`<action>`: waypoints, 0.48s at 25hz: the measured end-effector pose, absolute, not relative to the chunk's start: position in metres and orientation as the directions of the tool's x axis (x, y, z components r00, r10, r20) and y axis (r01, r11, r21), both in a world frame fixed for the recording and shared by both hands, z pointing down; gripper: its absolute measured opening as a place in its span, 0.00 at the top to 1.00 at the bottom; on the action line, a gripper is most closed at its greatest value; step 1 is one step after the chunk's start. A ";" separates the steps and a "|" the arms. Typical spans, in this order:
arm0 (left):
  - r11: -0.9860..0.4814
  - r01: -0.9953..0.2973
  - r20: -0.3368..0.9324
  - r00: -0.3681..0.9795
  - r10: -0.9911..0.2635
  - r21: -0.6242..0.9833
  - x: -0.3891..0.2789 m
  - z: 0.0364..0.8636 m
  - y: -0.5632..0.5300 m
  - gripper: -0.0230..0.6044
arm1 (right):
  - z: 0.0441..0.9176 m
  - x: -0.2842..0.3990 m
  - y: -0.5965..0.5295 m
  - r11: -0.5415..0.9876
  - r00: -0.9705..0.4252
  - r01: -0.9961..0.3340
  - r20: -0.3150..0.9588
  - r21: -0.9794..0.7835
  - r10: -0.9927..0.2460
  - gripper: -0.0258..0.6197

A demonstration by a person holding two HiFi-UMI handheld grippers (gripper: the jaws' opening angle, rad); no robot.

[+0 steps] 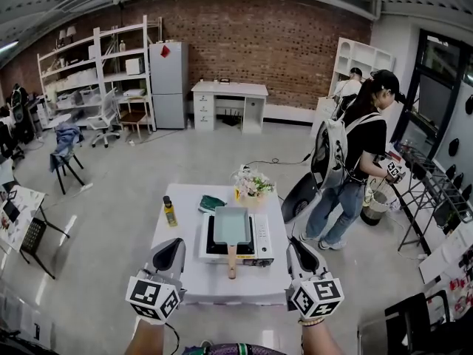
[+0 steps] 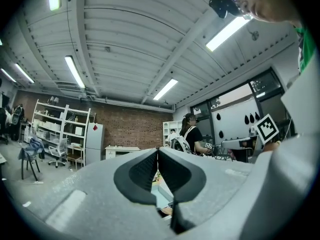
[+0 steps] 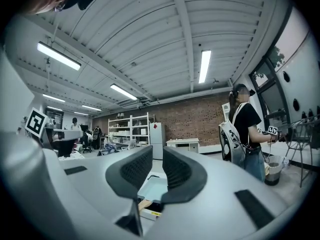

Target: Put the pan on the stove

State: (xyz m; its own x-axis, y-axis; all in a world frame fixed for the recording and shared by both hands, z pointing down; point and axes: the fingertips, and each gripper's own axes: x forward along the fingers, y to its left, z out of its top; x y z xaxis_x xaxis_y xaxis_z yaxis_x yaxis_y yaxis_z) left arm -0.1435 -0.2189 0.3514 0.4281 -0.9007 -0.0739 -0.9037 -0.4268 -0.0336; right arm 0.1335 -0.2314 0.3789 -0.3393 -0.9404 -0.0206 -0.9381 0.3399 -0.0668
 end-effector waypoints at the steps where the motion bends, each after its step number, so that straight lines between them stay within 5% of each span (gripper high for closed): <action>1: -0.425 -0.904 -0.074 0.427 -0.901 -0.034 -0.144 0.352 -0.219 0.93 | 0.380 0.134 -0.231 0.338 -0.337 -0.939 -0.020 -0.064 -0.941 0.86; 12: -0.417 -0.904 -0.066 0.424 -0.903 -0.092 -0.138 0.351 -0.220 0.93 | 0.377 0.140 -0.231 0.316 -0.315 -0.947 -0.031 -0.052 -0.949 0.91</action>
